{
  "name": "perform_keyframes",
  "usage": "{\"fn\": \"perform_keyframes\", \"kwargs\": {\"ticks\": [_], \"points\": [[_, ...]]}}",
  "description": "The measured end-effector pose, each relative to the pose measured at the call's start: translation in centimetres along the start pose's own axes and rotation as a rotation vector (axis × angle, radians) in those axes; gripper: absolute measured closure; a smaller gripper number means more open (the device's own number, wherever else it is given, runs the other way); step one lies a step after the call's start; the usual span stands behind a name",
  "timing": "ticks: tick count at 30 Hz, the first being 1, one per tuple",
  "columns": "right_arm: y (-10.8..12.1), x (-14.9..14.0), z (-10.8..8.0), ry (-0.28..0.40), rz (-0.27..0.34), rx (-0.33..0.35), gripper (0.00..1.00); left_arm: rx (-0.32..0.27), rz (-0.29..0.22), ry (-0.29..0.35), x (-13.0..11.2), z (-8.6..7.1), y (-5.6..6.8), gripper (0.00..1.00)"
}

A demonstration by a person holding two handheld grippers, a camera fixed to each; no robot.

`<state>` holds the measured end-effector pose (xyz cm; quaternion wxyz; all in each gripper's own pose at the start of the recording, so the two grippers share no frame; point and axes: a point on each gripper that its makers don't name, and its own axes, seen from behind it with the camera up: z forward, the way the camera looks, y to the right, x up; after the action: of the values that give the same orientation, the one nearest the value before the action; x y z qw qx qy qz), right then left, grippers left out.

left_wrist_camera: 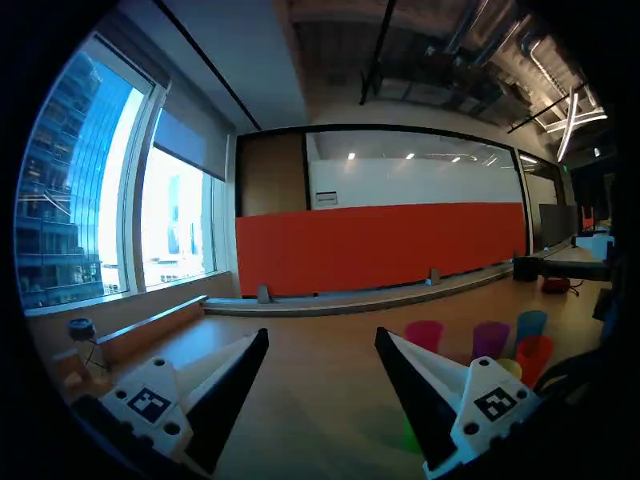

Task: Pour water

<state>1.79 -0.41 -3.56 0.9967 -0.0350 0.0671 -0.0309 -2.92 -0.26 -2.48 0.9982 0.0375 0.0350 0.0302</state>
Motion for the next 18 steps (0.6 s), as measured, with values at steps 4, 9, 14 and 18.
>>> {"fn": "perform_keyframes", "kwargs": {"ticks": [4,9,14,18], "points": [[-0.3,0.2,0.0,0.003,0.005,-0.003,0.0,0.015,-0.014,0.0,-0.6,-0.1,-0.2,0.01],[-0.6,0.0,-0.1,-0.002,0.01,0.001,0.0,0.034,-0.015,-0.002,-1.4,-0.3,-0.5,0.01],[-0.8,-0.3,-0.2,-0.009,0.016,0.0,0.0,0.038,-0.017,-0.007,-2.1,-0.3,-0.3,0.01],[-0.8,-0.5,-0.2,-0.012,0.017,-0.002,0.0,0.033,-0.027,-0.009,-2.4,-0.1,0.1,0.01]]}}
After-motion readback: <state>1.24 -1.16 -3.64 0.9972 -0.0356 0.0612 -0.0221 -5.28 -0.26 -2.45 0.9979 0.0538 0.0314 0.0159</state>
